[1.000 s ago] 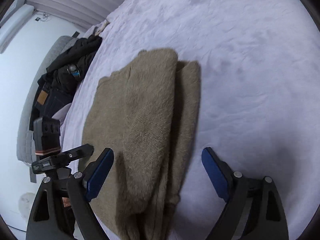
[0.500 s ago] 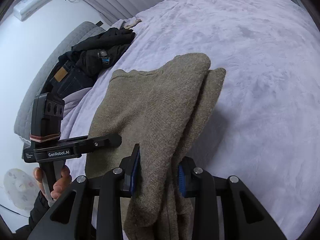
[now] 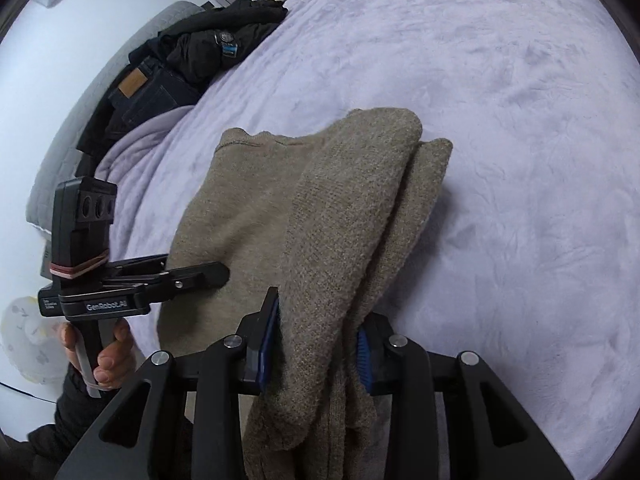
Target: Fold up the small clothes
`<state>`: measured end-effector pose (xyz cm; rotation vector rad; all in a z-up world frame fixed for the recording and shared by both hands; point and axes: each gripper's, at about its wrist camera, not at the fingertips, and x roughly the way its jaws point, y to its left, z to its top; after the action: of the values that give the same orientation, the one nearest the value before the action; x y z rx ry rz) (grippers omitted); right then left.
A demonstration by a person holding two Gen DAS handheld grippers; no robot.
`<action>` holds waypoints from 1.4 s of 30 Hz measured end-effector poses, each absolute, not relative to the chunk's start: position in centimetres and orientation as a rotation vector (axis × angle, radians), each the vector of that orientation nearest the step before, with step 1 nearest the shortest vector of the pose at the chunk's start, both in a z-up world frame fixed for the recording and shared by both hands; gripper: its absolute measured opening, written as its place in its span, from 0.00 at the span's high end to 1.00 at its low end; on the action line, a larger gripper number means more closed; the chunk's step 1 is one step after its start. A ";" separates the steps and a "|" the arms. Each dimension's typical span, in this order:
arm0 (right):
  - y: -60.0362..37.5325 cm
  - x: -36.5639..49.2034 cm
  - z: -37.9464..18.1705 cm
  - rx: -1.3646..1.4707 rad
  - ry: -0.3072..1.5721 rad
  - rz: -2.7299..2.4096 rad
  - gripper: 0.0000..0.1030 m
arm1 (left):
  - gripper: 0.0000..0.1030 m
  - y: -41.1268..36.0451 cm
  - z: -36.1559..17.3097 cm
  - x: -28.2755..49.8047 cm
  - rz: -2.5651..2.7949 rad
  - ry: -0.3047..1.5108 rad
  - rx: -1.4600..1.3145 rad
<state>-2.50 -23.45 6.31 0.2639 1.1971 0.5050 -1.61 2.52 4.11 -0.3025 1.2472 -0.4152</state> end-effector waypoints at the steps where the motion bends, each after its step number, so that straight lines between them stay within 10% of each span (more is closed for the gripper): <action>1: -23.7 -2.6 6.4 0.248 1.191 0.471 0.44 | 0.18 3.3 4.4 -1.8 -0.426 1.239 -0.339; 12: -19.9 -10.7 13.0 -0.213 0.868 0.466 0.28 | 0.01 -0.7 11.5 -7.9 -0.402 0.889 -0.041; 21: -18.2 -12.2 6.8 -0.356 0.936 0.473 0.24 | 0.00 -2.7 2.2 -4.1 -0.403 1.155 -0.108; 42: -18.5 1.9 8.7 -0.184 0.987 0.544 0.22 | 0.00 -0.2 4.8 3.1 0.044 1.037 0.113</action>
<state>1.86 -18.54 8.73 -0.1838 0.9874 0.5436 3.10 -0.22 4.78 0.1131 1.0366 0.0439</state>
